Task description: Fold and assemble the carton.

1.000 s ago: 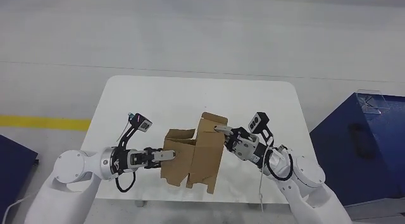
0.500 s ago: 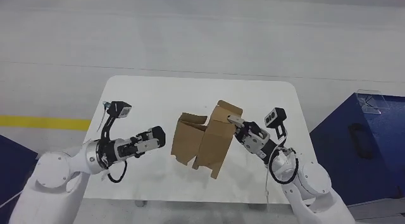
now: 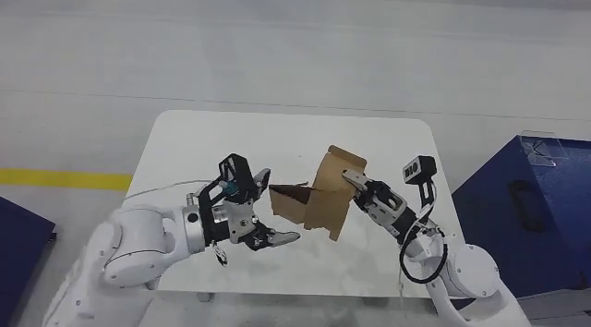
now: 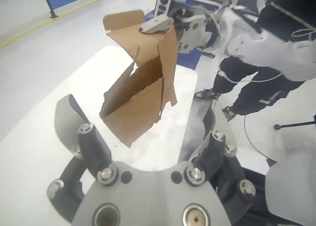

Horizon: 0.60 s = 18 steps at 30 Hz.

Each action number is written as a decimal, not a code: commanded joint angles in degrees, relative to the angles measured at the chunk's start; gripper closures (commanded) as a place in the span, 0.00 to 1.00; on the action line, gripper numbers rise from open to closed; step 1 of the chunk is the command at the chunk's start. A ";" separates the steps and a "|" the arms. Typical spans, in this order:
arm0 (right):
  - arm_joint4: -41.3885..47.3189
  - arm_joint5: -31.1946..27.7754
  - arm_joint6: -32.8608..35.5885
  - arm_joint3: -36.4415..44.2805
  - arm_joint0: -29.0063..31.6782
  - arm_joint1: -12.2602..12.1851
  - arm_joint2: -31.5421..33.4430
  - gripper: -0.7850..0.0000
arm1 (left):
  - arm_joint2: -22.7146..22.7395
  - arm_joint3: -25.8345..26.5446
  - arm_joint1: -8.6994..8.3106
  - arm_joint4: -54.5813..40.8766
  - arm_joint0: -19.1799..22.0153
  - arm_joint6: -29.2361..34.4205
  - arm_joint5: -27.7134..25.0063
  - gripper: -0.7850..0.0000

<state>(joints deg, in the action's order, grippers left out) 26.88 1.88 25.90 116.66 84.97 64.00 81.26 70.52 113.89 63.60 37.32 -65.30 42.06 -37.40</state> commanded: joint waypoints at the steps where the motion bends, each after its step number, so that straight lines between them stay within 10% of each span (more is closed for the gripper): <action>1: 0.02 0.03 -0.10 0.12 -0.22 0.05 0.00 1.00 | -2.20 -1.32 0.25 -0.54 1.40 -0.41 0.87 0.00; 18: 3.90 -1.45 -4.74 -0.66 -0.02 0.98 -1.70 1.00 | -7.37 2.75 -0.22 -8.89 0.79 3.69 -0.34 0.00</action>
<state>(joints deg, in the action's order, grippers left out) 30.63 0.73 21.36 115.99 84.89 64.92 79.73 63.57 116.57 63.41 28.71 -64.47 45.41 -37.61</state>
